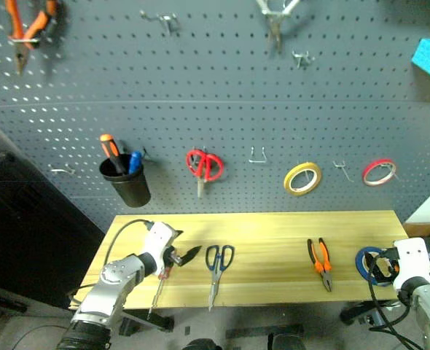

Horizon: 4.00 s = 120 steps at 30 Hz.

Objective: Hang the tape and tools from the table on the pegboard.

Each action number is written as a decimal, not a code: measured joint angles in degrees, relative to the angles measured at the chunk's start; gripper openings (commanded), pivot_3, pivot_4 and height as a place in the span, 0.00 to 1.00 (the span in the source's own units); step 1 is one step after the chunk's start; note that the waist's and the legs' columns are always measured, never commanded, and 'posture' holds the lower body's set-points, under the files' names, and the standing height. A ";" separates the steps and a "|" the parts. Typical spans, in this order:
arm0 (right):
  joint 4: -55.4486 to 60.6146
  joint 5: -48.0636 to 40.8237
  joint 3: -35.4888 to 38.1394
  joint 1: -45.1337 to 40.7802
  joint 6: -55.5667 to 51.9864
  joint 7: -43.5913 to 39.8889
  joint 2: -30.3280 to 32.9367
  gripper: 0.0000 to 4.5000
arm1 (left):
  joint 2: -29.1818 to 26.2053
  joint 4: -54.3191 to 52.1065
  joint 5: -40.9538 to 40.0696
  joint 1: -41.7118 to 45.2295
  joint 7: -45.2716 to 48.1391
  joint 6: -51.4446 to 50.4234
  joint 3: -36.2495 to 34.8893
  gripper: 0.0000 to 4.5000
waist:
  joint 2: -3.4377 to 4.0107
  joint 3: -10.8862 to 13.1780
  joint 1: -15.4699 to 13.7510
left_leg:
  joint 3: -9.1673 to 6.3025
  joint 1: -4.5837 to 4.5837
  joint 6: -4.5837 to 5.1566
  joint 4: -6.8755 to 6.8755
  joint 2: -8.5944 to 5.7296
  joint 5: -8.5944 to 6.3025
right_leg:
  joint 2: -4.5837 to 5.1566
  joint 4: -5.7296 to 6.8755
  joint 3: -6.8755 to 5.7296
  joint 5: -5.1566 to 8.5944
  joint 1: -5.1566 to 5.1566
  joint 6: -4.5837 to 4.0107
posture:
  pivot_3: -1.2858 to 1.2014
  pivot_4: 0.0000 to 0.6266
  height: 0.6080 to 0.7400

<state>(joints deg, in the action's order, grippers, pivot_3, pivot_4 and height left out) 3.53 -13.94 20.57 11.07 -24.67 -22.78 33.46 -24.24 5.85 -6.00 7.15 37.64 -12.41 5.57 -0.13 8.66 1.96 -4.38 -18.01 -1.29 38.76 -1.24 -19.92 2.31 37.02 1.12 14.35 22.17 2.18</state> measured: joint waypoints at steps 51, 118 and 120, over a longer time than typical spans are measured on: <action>21.49 14.73 -5.80 -3.97 -12.96 12.89 -2.85 0.15 | 3.73 -18.25 -0.68 13.25 16.45 3.70 16.28 0.94 | 0.03 4.77 -0.10 | -0.18 -2.66 -0.16 0.55 -0.16 0.10 | 0.86 0.11 -0.27 -0.20 2.30 0.53 | 0.48 0.33 1.00; -6.46 11.01 -17.93 -26.23 -32.49 13.83 -15.28 0.99 | -4.06 -7.72 3.46 13.03 16.92 18.17 14.33 0.94 | 0.16 4.24 1.07 | -0.06 -2.65 -0.03 1.26 -0.44 0.10 | 0.84 0.74 -0.14 -0.35 2.32 0.69 | 0.50 0.30 1.00; -9.10 10.96 -17.81 -27.97 -31.47 13.33 -14.66 0.99 | -3.92 -7.72 3.49 13.04 16.92 18.17 14.33 0.94 | 0.13 4.18 1.09 | -0.03 -2.65 -0.02 1.28 -0.45 0.10 | 0.84 0.75 -0.12 -0.35 2.32 0.69 | 0.50 0.29 1.00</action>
<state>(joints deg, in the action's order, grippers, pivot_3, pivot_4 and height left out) -5.57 -2.98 2.76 -16.90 -56.14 -9.44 18.80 -28.16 -1.86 -2.51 20.19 54.56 5.76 19.90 0.00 12.83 3.06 -4.41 -20.66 -1.31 40.04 -1.69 -19.82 3.15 37.76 1.00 14.01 24.49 2.87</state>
